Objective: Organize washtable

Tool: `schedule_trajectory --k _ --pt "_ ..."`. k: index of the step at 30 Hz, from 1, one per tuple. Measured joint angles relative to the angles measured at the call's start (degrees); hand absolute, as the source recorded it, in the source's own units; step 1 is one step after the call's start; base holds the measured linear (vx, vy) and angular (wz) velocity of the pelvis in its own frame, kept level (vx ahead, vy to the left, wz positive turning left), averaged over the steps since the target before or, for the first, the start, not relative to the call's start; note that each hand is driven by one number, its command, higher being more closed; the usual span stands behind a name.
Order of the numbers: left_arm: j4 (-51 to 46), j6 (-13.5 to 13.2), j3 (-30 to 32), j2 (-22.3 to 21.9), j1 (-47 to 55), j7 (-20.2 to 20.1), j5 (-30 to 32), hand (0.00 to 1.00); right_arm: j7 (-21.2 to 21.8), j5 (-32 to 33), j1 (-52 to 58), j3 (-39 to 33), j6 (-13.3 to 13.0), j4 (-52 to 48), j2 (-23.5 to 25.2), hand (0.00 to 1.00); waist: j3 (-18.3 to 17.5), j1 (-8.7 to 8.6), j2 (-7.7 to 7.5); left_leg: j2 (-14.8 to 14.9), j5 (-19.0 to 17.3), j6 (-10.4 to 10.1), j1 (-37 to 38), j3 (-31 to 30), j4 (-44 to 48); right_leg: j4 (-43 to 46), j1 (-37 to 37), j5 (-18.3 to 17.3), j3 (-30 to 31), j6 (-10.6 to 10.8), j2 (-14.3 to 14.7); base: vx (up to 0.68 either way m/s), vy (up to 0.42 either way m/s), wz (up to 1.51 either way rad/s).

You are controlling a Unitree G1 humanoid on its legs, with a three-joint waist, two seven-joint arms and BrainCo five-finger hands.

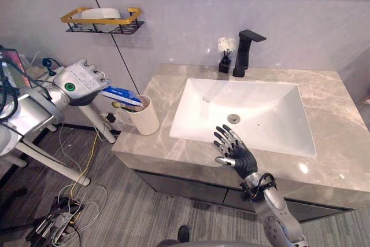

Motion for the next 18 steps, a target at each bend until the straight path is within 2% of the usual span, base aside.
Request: schedule_trajectory --k 5,18 --pt "-0.4 -1.1 -0.9 -0.7 1.0 -0.4 -0.5 1.00 0.0 0.0 0.0 0.0 0.0 -0.2 0.0 0.00 0.3 -0.10 -0.31 0.1 0.0 0.0 0.0 0.0 0.0 0.0 0.0 0.0 0.0 0.0 0.1 0.00 0.000 0.00" --pt "-3.3 -1.5 -0.9 -2.0 3.8 -1.4 -2.2 1.00 0.0 0.0 -0.2 -0.5 -0.1 -0.3 -0.1 0.00 0.5 -0.03 -0.56 0.1 -0.2 -0.1 0.0 0.1 0.0 -0.2 0.0 0.0 0.0 0.0 0.1 0.00 0.000 0.00"
